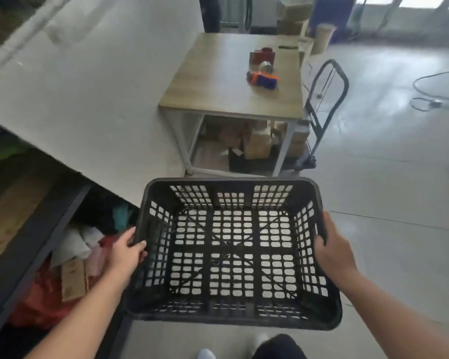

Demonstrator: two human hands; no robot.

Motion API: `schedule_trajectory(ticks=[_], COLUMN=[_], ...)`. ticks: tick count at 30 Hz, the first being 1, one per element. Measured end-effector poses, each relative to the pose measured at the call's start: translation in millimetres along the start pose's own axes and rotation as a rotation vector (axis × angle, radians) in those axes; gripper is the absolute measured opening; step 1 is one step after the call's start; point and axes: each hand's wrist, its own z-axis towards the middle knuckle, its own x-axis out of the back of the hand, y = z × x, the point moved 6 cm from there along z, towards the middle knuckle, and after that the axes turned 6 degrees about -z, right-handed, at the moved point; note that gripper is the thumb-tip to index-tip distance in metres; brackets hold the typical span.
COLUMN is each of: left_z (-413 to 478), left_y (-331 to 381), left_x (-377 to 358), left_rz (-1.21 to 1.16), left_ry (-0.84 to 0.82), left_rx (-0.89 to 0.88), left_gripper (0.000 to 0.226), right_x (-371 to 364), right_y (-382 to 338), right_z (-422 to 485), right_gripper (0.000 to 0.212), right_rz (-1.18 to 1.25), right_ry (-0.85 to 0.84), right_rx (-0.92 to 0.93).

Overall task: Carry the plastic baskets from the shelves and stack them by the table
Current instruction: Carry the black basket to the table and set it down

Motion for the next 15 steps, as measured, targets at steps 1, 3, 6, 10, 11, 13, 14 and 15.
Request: schedule_trajectory(ticks=[1, 3, 6, 10, 11, 13, 14, 15], left_z=[19.7, 62.7, 125.9, 200.3, 221.1, 260.9, 281.2, 301.4], left_y=[9.6, 22.2, 33.9, 33.6, 28.6, 14.2, 3.2, -9.2], left_x=[-19.0, -57.3, -118.3, -199.5, -219.6, -257.4, -274.6, -292.1], left_rz=[0.004, 0.025, 0.068, 0.099, 0.115, 0.138, 0.153, 0.167], left_ry=[-0.013, -0.047, -0.072, -0.093, -0.103, -0.112, -0.108, -0.111], left_rx=[0.004, 0.02, 0.041, 0.072, 0.074, 0.079, 0.082, 0.081], left_gripper=[0.053, 0.049, 0.045, 0.051, 0.051, 0.054, 0.055, 0.055], right_x=[-2.2, -12.3, -39.5, -88.1, -101.7, -131.1, -147.7, -165.4], right_y=[5.6, 17.8, 42.6, 82.8, 91.3, 108.3, 118.2, 128.5], right_z=[15.9, 51.9, 118.0, 215.2, 238.8, 282.7, 304.2, 323.9], right_gripper=[0.069, 0.068, 0.067, 0.068, 0.067, 0.067, 0.067, 0.068], right_rz=[-0.002, 0.001, -0.019, -0.068, -0.083, -0.099, -0.1, -0.099], right_ry=[0.008, 0.005, -0.002, -0.062, -0.081, -0.113, -0.106, -0.095], right_rx=[-0.03, -0.078, -0.138, -0.22, -0.232, -0.25, -0.25, -0.253])
